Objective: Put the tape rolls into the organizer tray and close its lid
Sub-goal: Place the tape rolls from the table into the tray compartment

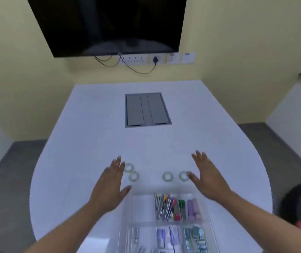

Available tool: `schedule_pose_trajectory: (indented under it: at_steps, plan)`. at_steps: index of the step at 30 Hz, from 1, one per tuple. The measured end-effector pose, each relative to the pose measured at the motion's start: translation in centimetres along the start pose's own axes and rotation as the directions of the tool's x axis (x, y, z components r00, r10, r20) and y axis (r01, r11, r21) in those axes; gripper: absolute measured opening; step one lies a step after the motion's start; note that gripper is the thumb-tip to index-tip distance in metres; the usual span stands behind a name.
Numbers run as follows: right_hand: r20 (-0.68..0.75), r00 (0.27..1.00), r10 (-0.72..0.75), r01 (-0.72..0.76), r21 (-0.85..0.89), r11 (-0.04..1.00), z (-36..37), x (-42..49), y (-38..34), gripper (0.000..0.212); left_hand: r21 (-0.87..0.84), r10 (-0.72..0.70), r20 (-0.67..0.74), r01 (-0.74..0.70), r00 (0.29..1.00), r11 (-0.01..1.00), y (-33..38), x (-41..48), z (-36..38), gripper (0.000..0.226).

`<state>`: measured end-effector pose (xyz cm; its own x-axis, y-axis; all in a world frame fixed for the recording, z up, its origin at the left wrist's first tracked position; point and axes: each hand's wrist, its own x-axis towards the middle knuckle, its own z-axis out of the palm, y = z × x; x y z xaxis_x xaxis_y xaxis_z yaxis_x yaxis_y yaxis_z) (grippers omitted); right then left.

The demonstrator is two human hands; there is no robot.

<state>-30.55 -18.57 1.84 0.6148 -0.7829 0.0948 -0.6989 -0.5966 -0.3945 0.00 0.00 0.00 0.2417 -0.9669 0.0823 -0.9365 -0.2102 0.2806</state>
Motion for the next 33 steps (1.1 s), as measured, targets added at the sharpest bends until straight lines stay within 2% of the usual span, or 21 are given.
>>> schedule_pose_trajectory:
  at_steps: [5, 9, 11, 14, 18, 22, 27, 33]
  plan:
    - [0.239, 0.965, 0.106, -0.108, -0.002, 0.994, 5.4, -8.4, 1.2, 0.070, -0.143, -0.102, 0.211, 0.134, 0.972, 0.981, 1.4, -7.7, 6.2, 0.080]
    - [0.334, 0.914, 0.230, -0.233, -0.030, 0.972, 8.1, -11.5, 0.6, 0.071, -0.201, -0.102, 0.280, 0.162, 0.955, 0.966, 2.5, -10.0, 8.8, 0.078]
    - [0.393, 0.867, 0.305, -0.313, -0.046, 0.949, 9.3, -12.4, 0.0, 0.070, -0.210, -0.080, 0.355, 0.163, 0.932, 0.964, 2.9, -11.1, 9.8, 0.087]
    - [0.395, 0.860, 0.322, -0.291, -0.138, 0.947, 10.2, -12.9, -0.2, 0.072, -0.274, -0.064, 0.460, 0.211, 0.885, 0.938, 2.9, -11.8, 10.6, 0.098]
    - [0.381, 0.876, 0.294, -0.236, -0.193, 0.952, 10.6, -13.5, 0.2, 0.074, -0.233, -0.068, 0.447, 0.189, 0.892, 0.954, 2.7, -11.8, 11.1, 0.095]
    - [0.427, 0.861, 0.275, -0.180, -0.249, 0.952, 10.8, -14.1, 0.6, 0.079, -0.270, -0.075, 0.415, 0.202, 0.907, 0.942, 2.7, -11.8, 11.1, 0.092]
    - [0.452, 0.838, 0.306, -0.206, -0.257, 0.944, 10.6, -14.0, 0.4, 0.079, -0.309, -0.078, 0.376, 0.204, 0.924, 0.929, 2.1, -11.7, 11.0, 0.088]
    - [0.373, 0.846, 0.381, -0.320, -0.215, 0.923, 10.1, -13.4, -1.2, 0.067, -0.317, -0.236, 0.313, 0.336, 0.920, 0.887, -1.6, -11.3, 10.2, 0.083]
